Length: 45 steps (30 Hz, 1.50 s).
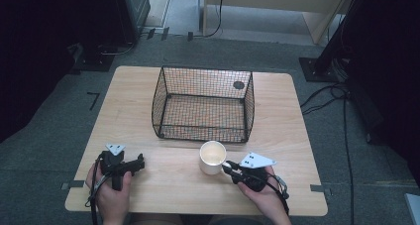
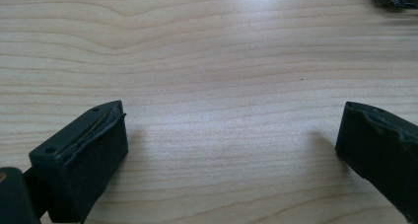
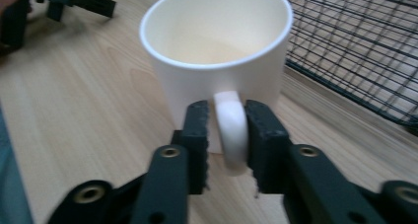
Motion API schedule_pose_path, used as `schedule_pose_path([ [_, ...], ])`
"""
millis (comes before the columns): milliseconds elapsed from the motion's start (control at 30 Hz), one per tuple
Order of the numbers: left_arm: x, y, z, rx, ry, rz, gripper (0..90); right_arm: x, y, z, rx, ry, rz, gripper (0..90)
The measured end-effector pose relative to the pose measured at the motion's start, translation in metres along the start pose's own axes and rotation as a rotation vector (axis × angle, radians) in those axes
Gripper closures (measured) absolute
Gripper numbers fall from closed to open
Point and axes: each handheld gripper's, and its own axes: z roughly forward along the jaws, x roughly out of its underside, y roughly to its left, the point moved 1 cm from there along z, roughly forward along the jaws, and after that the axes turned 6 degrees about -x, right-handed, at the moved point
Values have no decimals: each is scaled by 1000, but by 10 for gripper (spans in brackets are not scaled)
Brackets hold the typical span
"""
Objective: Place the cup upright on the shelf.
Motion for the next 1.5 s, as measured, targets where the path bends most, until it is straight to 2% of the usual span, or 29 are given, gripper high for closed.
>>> schedule_pose_path([
  [200, 0, 0, 0, 0, 0, 0, 0, -1, 3, 0, -3, 5, -15, 803],
  [367, 0, 0, 0, 0, 0, 0, 0, -7, 6, -1, 25, -9, -24, 806],
  [533, 0, 0, 0, 0, 0, 0, 0, -13, 7, -4, 33, -17, -31, 806],
  [900, 0, 0, 0, 0, 0, 0, 0, -28, 11, -9, 11, -55, -37, 806],
  [1500, 0, 0, 0, 0, 0, 0, 0, -60, 18, -14, -9, -92, -89, 806],
])
